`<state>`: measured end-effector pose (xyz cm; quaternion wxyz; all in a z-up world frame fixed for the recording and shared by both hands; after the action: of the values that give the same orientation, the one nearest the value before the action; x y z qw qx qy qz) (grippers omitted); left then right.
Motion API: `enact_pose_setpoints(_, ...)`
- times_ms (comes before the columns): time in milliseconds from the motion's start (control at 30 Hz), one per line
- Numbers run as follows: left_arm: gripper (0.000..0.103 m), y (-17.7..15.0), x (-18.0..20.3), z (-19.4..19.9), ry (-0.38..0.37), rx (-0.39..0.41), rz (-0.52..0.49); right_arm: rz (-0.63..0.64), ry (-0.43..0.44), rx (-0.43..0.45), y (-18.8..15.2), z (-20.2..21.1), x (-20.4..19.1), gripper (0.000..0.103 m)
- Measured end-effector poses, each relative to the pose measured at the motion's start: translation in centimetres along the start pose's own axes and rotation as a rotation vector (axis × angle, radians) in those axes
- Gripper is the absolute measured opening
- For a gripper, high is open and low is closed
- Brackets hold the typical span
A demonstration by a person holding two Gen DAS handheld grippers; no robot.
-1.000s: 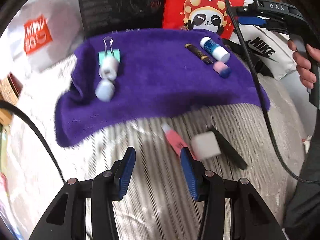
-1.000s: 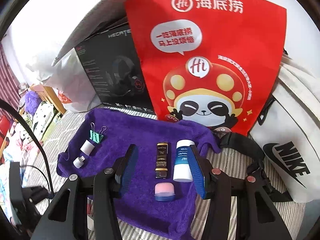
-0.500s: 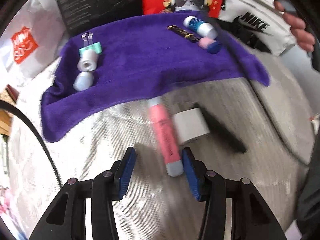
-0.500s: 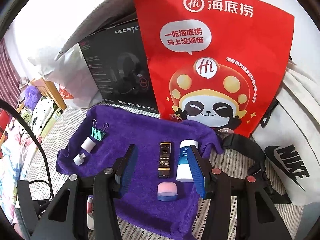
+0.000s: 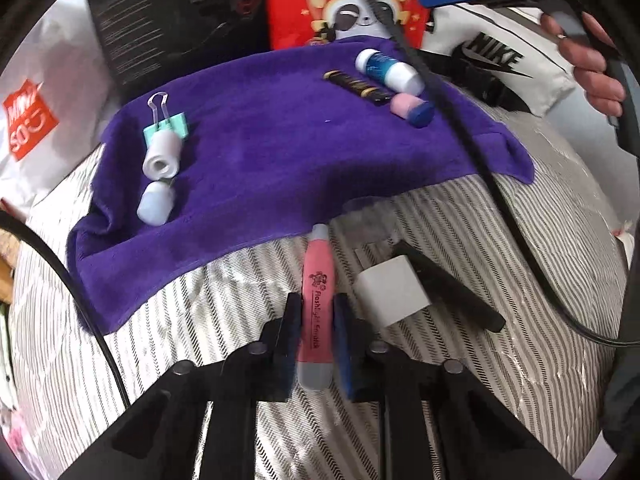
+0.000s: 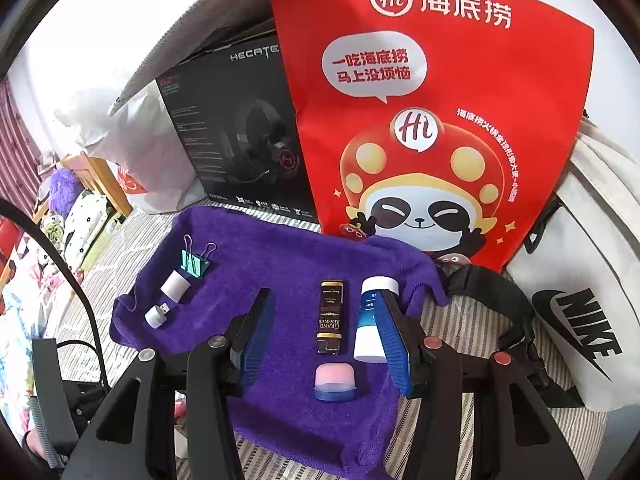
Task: Organize rigid objects
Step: 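Move the left tool to the pink highlighter pen and close on it, then lift the pink pen with the left tool while the right tool closes on the black marker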
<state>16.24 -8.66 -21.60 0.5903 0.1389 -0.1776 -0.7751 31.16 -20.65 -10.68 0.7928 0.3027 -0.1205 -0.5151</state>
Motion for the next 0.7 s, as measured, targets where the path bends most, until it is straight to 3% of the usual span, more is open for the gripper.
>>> enact_pose_setpoints(467, 0.017, 0.1, -0.5, 0.0, -0.015, 0.019, 0.021, 0.043, -0.008, -0.031, -0.2, -1.1, -1.4, 0.051)
enact_pose_setpoints(700, 0.017, -2.2, -5.4, 1.6, 0.082, 0.020, 0.087, 0.080, -0.017, -0.010, 0.1, -0.4, -3.0, 0.051)
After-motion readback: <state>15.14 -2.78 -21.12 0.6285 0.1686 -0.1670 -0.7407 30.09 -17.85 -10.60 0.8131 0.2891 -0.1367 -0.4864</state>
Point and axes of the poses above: each gripper's, at about its wrist camera, not at the fingertips, and z roughly against the way its jaws point, x to its right, y to its top, the point moved 8 cm from there along -z, roughly the way its jaws point, and after that the axes turned 4 degrees about z, right-handed, at the moved point
